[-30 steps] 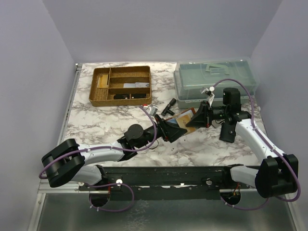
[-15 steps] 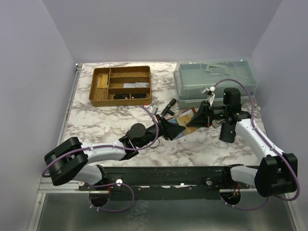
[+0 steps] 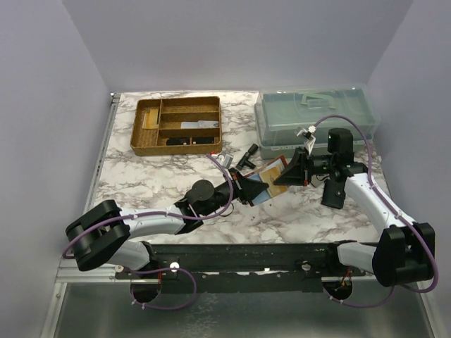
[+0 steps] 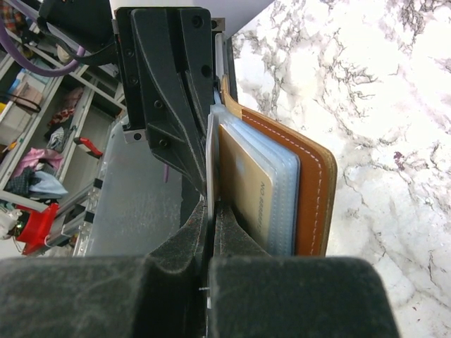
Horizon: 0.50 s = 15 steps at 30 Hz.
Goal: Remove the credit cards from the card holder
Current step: Remove the credit card from the card holder.
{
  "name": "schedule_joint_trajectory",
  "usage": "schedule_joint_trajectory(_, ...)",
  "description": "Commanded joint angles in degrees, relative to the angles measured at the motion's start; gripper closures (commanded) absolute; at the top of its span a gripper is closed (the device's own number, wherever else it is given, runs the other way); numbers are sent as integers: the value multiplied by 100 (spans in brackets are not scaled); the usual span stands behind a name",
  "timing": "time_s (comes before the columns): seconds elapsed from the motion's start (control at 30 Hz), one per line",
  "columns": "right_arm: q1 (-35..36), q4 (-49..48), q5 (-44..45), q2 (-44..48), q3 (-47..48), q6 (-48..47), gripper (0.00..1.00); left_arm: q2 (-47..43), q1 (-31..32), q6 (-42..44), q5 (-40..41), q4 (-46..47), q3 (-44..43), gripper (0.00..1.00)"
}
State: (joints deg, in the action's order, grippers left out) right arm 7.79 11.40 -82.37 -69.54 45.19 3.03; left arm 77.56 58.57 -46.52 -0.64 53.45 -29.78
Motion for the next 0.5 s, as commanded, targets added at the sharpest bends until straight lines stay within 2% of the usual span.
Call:
schedule_joint_trajectory(0.0, 192, 89, -570, -42, -70, 119, 100, -184, 26, 213, 7, 395, 29, 100)
schedule_joint_trajectory(0.47, 171, 27, -695, -116, -67, 192, 100, -511, -37, 135, 162, 438, 489, 100)
